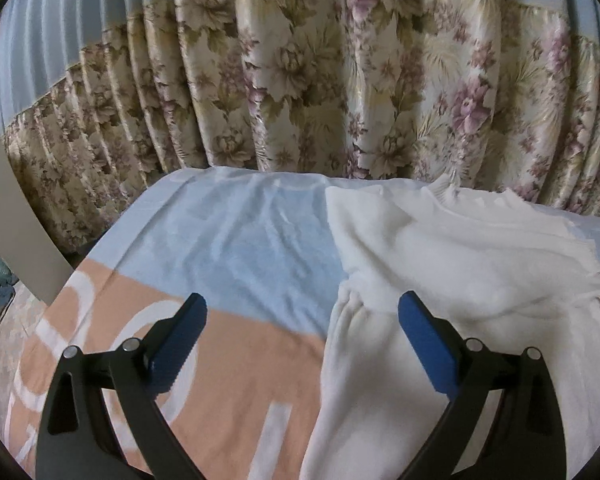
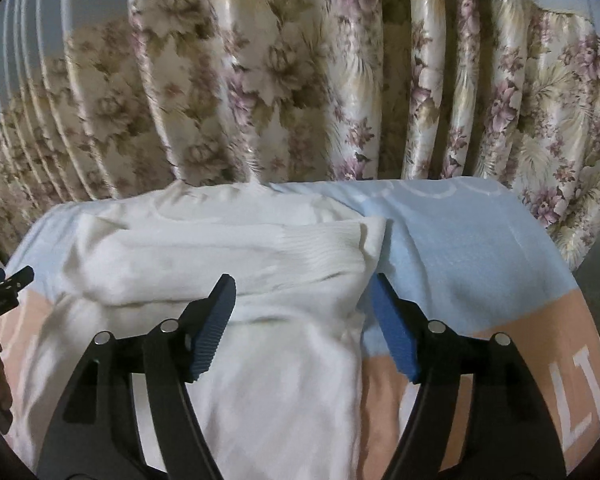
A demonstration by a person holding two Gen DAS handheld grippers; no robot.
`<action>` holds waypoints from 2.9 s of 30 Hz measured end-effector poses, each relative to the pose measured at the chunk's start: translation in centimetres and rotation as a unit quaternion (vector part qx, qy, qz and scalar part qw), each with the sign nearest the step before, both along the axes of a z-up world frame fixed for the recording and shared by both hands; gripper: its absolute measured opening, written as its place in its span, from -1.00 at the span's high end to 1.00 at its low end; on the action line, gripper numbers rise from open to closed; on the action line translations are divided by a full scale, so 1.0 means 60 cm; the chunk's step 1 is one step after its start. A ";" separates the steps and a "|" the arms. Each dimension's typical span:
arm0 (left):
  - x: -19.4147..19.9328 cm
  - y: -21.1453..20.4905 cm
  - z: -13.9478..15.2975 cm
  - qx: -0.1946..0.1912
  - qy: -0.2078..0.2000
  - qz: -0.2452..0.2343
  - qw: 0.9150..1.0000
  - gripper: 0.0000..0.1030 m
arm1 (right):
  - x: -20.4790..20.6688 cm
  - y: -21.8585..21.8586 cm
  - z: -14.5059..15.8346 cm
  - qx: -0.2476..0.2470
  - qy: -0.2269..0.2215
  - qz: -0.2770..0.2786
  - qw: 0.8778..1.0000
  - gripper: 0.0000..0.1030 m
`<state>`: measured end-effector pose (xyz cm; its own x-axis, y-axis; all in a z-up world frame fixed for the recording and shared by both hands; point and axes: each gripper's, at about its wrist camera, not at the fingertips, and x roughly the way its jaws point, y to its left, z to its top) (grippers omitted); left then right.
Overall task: Fold small clothes
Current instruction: 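Grasp the folded sleeve cuff with the right tool and adjust it, then close the right tool on the middle of the ribbed sweater hem, then grasp the ribbed hem with the left tool while the right tool holds it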
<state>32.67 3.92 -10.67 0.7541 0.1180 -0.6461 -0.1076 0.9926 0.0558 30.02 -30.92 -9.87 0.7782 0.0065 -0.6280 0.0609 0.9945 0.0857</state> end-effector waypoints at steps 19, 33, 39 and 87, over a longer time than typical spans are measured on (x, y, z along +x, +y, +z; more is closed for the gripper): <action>-0.345 0.041 -0.028 -0.009 -0.012 0.005 1.000 -0.89 | -0.355 0.030 -0.037 0.007 0.003 0.004 1.000 -0.39; -0.392 0.036 -0.076 -0.029 0.012 -0.001 1.000 -0.89 | -0.413 0.031 -0.111 0.029 0.057 -0.006 0.998 -0.39; -0.384 0.032 -0.090 -0.037 0.043 -0.016 0.998 -0.89 | -0.405 0.035 -0.125 0.025 0.077 -0.004 0.997 -0.30; -0.397 -0.062 -0.099 -0.061 0.087 -0.107 0.989 0.73 | -0.400 0.047 -0.137 0.061 0.082 0.038 0.994 0.79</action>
<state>8.86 0.22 -16.63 0.6298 -0.1191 -0.7676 0.1061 0.9921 -0.0669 6.00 -28.12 -18.08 0.6594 0.1457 -0.7376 0.0083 0.9796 0.2008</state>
